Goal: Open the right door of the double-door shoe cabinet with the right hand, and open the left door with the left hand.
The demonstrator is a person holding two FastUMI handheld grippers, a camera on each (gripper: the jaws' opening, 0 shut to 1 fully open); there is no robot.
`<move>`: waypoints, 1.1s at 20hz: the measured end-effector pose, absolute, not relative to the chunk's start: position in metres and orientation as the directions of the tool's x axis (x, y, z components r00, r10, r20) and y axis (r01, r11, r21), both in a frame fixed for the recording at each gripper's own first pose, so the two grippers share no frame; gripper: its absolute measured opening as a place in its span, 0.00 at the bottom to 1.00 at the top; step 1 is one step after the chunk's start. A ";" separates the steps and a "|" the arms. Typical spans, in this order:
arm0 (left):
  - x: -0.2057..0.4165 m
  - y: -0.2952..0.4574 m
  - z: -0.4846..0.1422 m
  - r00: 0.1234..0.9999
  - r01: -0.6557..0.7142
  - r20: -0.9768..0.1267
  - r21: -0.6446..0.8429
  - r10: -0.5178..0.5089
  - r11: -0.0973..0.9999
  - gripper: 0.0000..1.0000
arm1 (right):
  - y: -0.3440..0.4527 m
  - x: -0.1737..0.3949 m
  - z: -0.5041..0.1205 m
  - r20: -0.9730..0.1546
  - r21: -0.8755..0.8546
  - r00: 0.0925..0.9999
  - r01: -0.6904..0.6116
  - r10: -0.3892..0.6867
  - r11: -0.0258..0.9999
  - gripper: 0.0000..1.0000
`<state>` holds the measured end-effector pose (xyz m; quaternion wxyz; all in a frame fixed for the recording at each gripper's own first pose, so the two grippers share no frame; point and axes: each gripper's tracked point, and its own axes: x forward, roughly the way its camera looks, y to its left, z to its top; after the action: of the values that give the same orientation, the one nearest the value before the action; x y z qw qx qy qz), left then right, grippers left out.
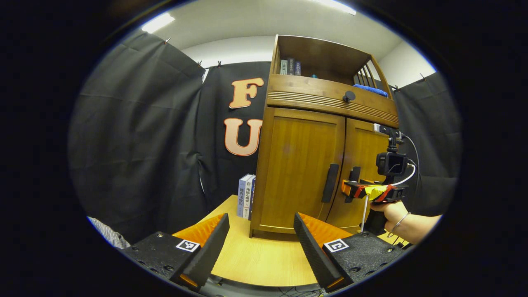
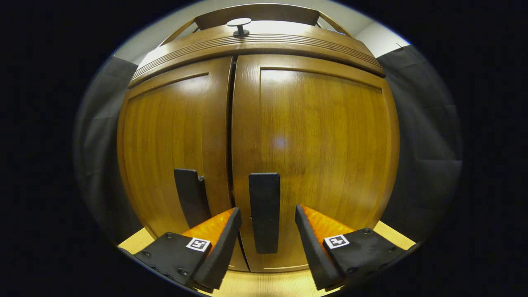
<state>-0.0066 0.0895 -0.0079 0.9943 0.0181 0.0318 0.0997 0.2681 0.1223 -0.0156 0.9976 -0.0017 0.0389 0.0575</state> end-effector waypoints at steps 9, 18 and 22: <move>-0.008 0.090 -0.009 0.975 -0.206 -0.074 0.037 0.208 0.978 0.94 | 0.122 0.275 -0.025 -0.113 0.013 0.988 -0.105 0.106 0.994 0.30; -0.008 0.088 -0.008 0.977 -0.198 -0.070 0.034 0.200 0.980 0.91 | 0.112 0.245 -0.021 -0.107 0.024 0.982 -0.152 0.154 0.988 0.25; -0.010 0.089 -0.009 0.980 -0.191 -0.053 0.036 0.193 0.981 0.91 | 0.109 0.238 -0.010 -0.112 0.035 0.982 -0.148 0.151 0.988 0.17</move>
<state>-0.0098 0.0891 -0.0091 0.9948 0.0152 0.0280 0.0964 0.2382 0.1089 -0.0098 0.9955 0.0130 0.0571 0.0751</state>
